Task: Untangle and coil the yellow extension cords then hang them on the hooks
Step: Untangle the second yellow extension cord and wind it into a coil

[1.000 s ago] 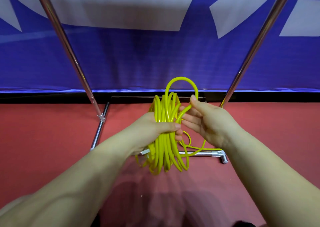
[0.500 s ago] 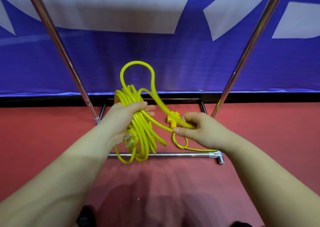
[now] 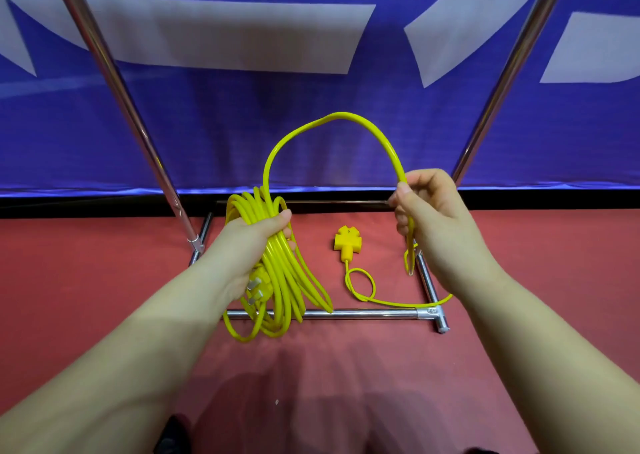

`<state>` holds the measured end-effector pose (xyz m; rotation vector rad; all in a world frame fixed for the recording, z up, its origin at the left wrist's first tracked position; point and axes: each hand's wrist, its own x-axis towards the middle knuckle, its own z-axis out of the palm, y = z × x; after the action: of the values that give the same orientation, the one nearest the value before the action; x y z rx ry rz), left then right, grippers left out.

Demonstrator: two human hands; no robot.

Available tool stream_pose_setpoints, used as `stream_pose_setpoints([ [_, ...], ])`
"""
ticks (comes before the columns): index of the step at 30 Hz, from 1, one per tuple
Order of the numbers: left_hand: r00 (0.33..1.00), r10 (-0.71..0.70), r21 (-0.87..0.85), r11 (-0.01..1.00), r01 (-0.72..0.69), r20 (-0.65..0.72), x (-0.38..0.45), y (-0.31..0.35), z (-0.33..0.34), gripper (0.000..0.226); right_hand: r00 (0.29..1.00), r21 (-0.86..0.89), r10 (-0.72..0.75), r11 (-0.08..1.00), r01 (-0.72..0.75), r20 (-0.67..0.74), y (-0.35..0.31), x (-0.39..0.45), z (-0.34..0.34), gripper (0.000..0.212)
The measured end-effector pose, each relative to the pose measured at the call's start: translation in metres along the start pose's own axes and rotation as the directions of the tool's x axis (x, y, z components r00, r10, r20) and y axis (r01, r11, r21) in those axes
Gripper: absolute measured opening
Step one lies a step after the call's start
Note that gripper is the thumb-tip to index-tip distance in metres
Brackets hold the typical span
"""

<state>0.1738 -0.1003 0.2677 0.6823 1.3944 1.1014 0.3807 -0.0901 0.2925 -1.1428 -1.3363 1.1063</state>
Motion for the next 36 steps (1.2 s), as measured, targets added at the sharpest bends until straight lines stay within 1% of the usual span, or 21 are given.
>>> stream_pose_setpoints([
  [2, 1.000, -0.003, -0.009, 1.000, 0.003, 0.009, -0.001, -0.001, 0.003, 0.026, 0.999, 0.048, 0.023, 0.999, -0.021, -0.037, -0.002, 0.001, -0.001, 0.014],
  [4, 1.000, -0.005, -0.015, 1.000, 0.005, 0.013, -0.002, -0.001, 0.005, 0.025, 0.998, -0.004, -0.004, 1.000, 0.004, -0.064, -0.003, 0.001, -0.002, 0.016],
  [6, 1.000, -0.002, -0.027, 1.000, 0.003, 0.019, -0.003, -0.002, 0.007, 0.023, 0.989, -0.192, -0.089, 0.979, 0.066, -0.118, 0.000, 0.001, -0.006, 0.016],
  [8, 0.999, 0.005, -0.025, 1.000, -0.004, 0.039, -0.005, -0.002, 0.009, 0.020, 0.981, -0.455, -0.123, 0.889, 0.041, -0.153, 0.005, 0.002, -0.010, 0.014],
  [9, 0.998, 0.012, -0.022, 1.000, -0.011, 0.055, -0.006, -0.002, 0.010, 0.018, 0.987, -0.582, -0.086, 0.813, -0.008, -0.134, 0.009, 0.002, -0.012, 0.011],
  [11, 0.995, 0.033, -0.026, 0.999, -0.031, 0.090, -0.009, 0.000, 0.012, 0.011, 0.990, -0.786, 0.136, 0.609, -0.105, -0.027, 0.016, 0.001, -0.014, 0.010],
  [12, 0.993, 0.045, -0.033, 0.999, -0.042, 0.108, -0.009, 0.001, 0.013, 0.008, 0.956, -0.853, 0.289, 0.510, -0.110, 0.049, 0.017, -0.001, -0.013, 0.012],
  [13, 0.990, 0.055, -0.040, 0.998, -0.050, 0.128, -0.010, 0.001, 0.014, 0.007, 0.897, -0.892, 0.421, 0.445, -0.073, 0.137, 0.016, -0.005, -0.011, 0.013],
  [14, 0.987, 0.058, -0.041, 0.998, -0.053, 0.150, -0.010, 0.000, 0.015, 0.007, 0.834, -0.903, 0.503, 0.429, -0.013, 0.227, 0.013, -0.008, -0.009, 0.014],
  [15, 0.984, 0.056, -0.031, 0.998, -0.052, 0.169, -0.010, -0.001, 0.016, 0.007, 0.786, -0.885, 0.531, 0.463, 0.044, 0.316, 0.009, -0.011, -0.007, 0.014],
  [16, 0.981, 0.053, -0.011, 0.999, -0.051, 0.188, -0.010, -0.003, 0.018, 0.007, 0.755, -0.843, 0.524, 0.533, 0.070, 0.394, 0.004, -0.013, -0.005, 0.012],
  [18, 0.975, 0.055, 0.068, 0.995, -0.071, 0.216, -0.010, -0.008, 0.020, 0.008, 0.740, -0.722, 0.479, 0.692, 0.013, 0.472, -0.004, -0.014, -0.002, 0.008],
  [20, 0.964, 0.066, 0.171, 0.979, -0.112, 0.256, -0.010, -0.011, 0.021, 0.009, 0.802, -0.597, 0.370, 0.802, -0.020, 0.469, -0.005, -0.013, -0.001, 0.009],
  [22, 0.950, 0.077, 0.257, 0.953, -0.159, 0.302, -0.011, -0.011, 0.021, 0.010, 0.876, -0.485, 0.234, 0.874, 0.000, 0.421, -0.004, -0.010, 0.001, 0.007],
  [24, 0.931, 0.059, 0.269, 0.949, -0.164, 0.362, -0.014, -0.011, 0.022, 0.012, 0.930, -0.380, 0.138, 0.925, 0.002, 0.341, -0.001, -0.005, 0.001, 0.004],
  [26, 0.905, 0.012, 0.200, 0.974, -0.107, 0.426, -0.020, -0.010, 0.025, 0.012, 0.965, -0.326, 0.092, 0.945, -0.007, 0.244, 0.003, -0.001, -0.002, 0.014],
  [27, 0.896, -0.007, 0.166, 0.983, -0.075, 0.444, -0.023, -0.010, 0.027, 0.011, 0.978, -0.361, 0.088, 0.932, -0.013, 0.192, 0.005, 0.000, -0.003, 0.019],
  [30, 0.901, -0.023, 0.082, 0.997, -0.014, 0.432, -0.028, -0.008, 0.030, 0.012, 0.988, -0.605, 0.145, 0.792, -0.083, 0.056, 0.014, 0.003, -0.005, 0.043],
  [31, 0.907, -0.025, 0.051, 0.999, 0.004, 0.421, -0.028, -0.007, 0.030, 0.010, 0.987, -0.624, 0.156, 0.775, -0.101, 0.033, 0.017, 0.003, -0.006, 0.045],
  [34, 0.910, -0.027, -0.011, 0.999, 0.035, 0.413, -0.023, -0.005, 0.027, 0.013, 0.999, -0.496, 0.040, 0.868, -0.025, 0.019, 0.017, 0.006, -0.008, 0.025],
  [36, 0.913, -0.016, -0.013, 1.000, 0.023, 0.407, -0.022, -0.003, 0.024, 0.016, 1.000, -0.380, -0.025, 0.925, 0.025, 0.004, 0.011, 0.007, -0.011, 0.018],
])
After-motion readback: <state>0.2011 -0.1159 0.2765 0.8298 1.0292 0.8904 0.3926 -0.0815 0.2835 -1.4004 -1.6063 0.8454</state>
